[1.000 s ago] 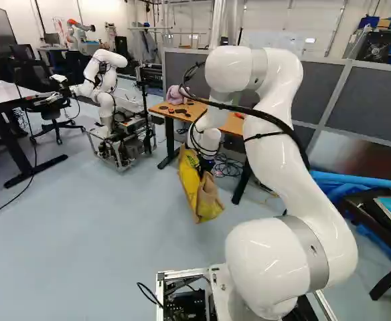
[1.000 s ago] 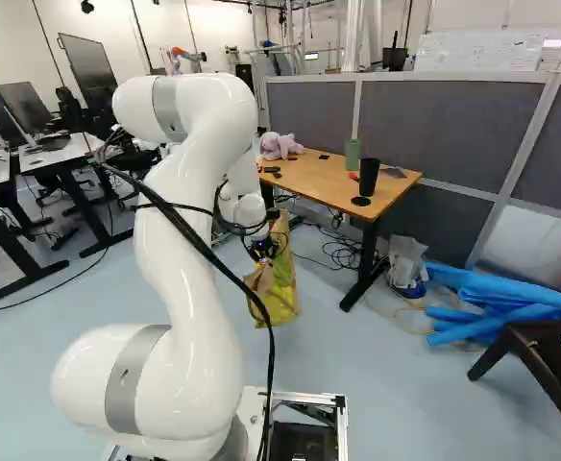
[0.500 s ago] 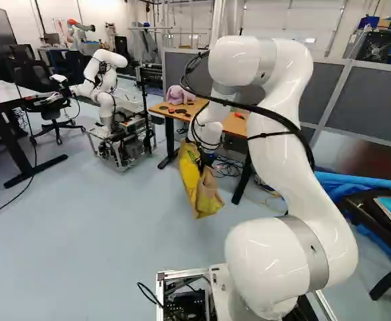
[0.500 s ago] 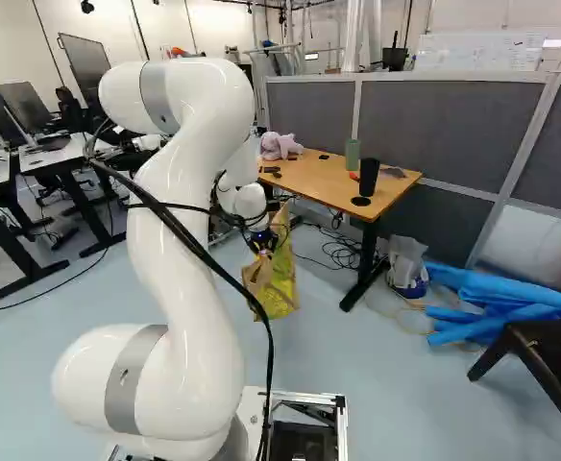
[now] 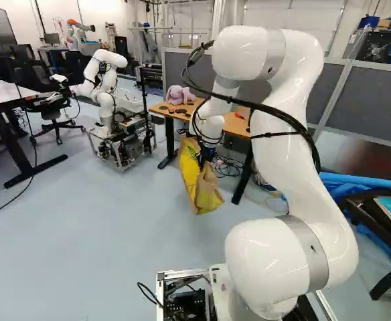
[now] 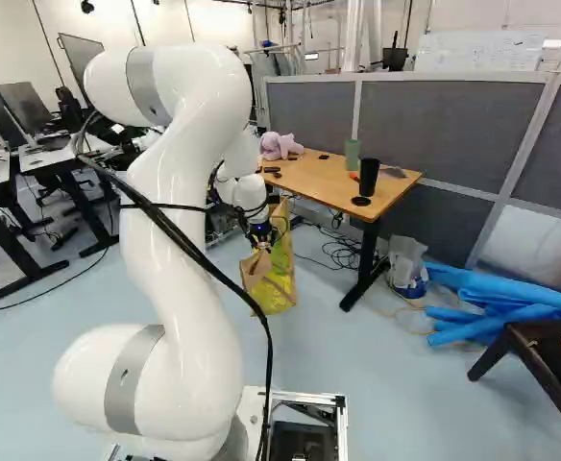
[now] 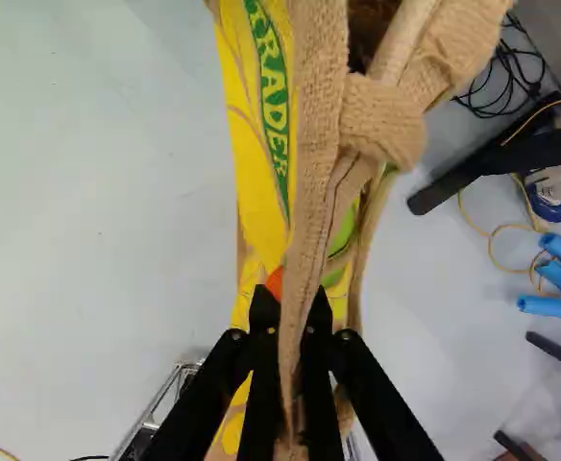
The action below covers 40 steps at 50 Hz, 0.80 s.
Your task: Pick up the bag on the ground and place it on the table
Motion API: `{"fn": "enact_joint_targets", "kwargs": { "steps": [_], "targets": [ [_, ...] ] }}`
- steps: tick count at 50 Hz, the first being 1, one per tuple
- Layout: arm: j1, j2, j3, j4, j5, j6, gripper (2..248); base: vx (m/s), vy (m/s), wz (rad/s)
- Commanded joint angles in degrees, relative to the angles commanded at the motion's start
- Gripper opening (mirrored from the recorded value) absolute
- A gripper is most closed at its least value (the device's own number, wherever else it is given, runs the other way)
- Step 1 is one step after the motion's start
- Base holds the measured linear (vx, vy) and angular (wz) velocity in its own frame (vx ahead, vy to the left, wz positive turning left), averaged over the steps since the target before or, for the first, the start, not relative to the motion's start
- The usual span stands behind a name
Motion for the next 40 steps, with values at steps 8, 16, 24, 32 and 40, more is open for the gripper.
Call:
{"fn": "enact_joint_targets", "kwargs": {
  "steps": [8, 16, 24, 32, 40],
  "targets": [
    [-0.11, 1.12, -0.07, 0.00, -1.60, 0.00, 28, 0.000, 0.000, 0.000],
    [-0.22, 2.22, -0.18, 0.00, -3.21, 0.00, 28, 0.000, 0.000, 0.000],
    [-0.33, 3.31, -0.32, 0.00, -4.82, 0.00, 28, 0.000, 0.000, 0.000],
    [-0.44, 4.37, -0.50, 0.00, -6.42, 0.00, 28, 0.000, 0.000, 0.000],
    [-0.54, 5.42, -0.70, 0.00, -8.03, 0.00, 28, 0.000, 0.000, 0.000]
  ]
}}
